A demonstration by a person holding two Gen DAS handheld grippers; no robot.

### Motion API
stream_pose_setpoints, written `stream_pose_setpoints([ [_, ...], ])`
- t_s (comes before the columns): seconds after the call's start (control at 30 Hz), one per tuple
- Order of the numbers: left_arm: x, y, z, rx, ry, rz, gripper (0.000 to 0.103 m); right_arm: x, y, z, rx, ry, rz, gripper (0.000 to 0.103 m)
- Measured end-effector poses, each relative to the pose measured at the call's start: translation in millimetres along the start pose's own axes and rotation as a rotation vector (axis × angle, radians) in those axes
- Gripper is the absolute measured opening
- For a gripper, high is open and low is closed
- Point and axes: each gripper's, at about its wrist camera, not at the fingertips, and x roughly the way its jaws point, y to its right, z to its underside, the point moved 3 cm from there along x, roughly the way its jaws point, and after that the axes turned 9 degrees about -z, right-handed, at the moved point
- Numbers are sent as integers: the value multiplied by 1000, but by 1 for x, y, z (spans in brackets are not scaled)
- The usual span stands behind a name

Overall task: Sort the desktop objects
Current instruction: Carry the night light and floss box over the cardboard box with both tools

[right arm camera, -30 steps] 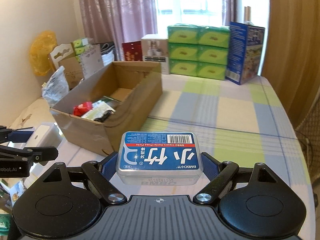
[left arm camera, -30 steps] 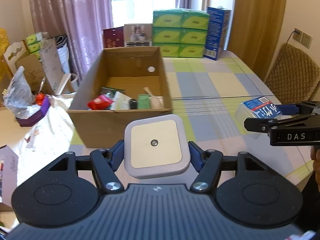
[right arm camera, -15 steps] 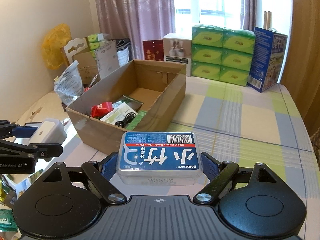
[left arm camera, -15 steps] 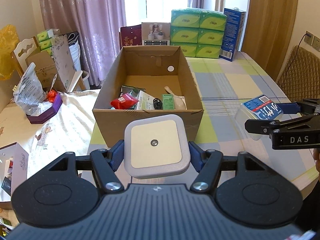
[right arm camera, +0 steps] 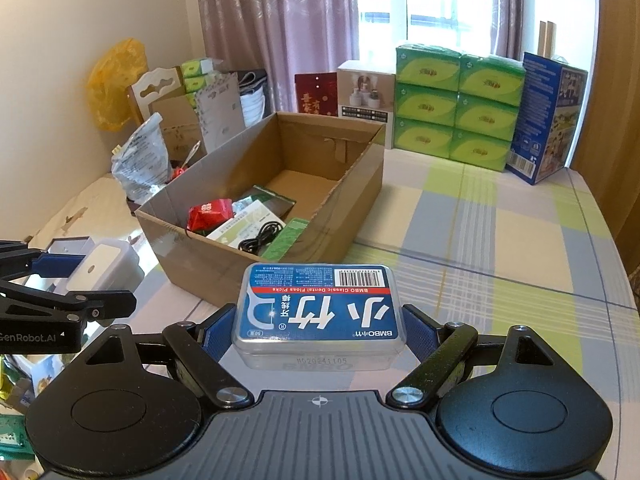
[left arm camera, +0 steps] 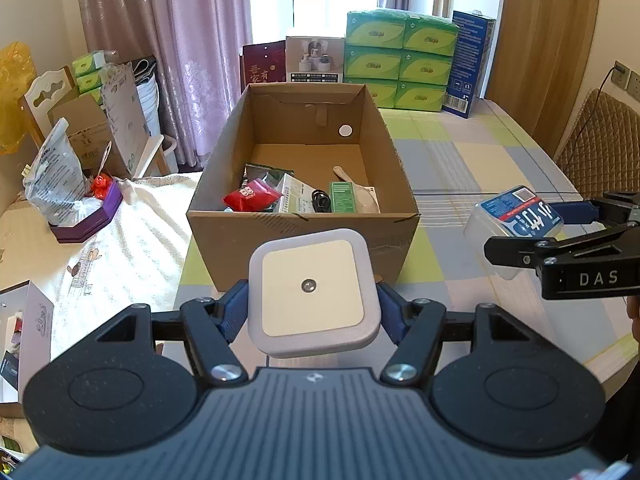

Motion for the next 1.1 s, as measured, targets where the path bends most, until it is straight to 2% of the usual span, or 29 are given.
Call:
stream_pose_setpoints([
  [0.3, 2, -7, -8, 14, 10, -11, 62, 8, -11, -7, -10, -4, -12, 83],
  [0.77, 3, -20, -30, 18, 34, -25, 62, 19, -31, -36, -30, 13, -33, 83],
  [1.1, 7, -22, -40, 37, 34, -18, 62, 23, -30, -46, -18, 16, -41, 83],
])
